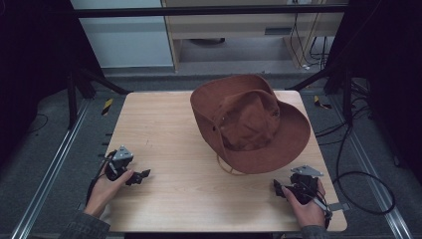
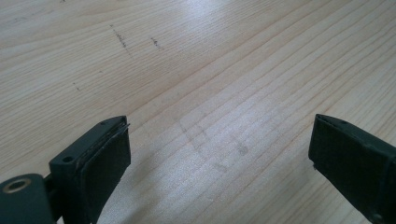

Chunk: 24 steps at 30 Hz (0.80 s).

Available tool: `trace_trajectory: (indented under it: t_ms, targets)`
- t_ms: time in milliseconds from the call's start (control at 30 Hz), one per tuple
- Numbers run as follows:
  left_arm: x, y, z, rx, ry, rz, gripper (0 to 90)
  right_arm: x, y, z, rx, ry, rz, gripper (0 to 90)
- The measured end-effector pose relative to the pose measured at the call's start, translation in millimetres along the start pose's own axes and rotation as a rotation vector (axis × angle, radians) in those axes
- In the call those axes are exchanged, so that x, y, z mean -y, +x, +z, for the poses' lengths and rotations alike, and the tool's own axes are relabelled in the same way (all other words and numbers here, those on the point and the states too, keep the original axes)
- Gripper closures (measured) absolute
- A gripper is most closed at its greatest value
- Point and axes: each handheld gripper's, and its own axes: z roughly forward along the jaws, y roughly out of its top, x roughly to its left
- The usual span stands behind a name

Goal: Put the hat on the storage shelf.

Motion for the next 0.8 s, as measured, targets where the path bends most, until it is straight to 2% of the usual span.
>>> trace_trajectory:
  t_ms: [333,533,600,700,800]
  targets:
    - [3.9,-1.3,5.7,0.015,0.024,0.006,4.2,0.0,0.0,0.1,0.000,0.000,0.000,4.3]
    - [4.9,-3.9,10.7,0.007,0.055,0.020,2.2,0.0,0.0,0.1,0.000,0.000,0.000,4.3]
    - [5.1,-4.1,11.0,0.009,0.052,0.017,1.8,0.0,0.0,0.2,-0.001,0.000,0.000,4.3]
    - [9.5,-5.5,12.4,0.006,0.013,0.010,0.0,0.0,0.0,0.1,-0.001,0.000,0.000,4.3]
    - [10.4,-5.6,12.5,0.006,0.004,0.007,0.0,-0.1,0.0,0.1,-0.001,0.000,0.000,4.2]
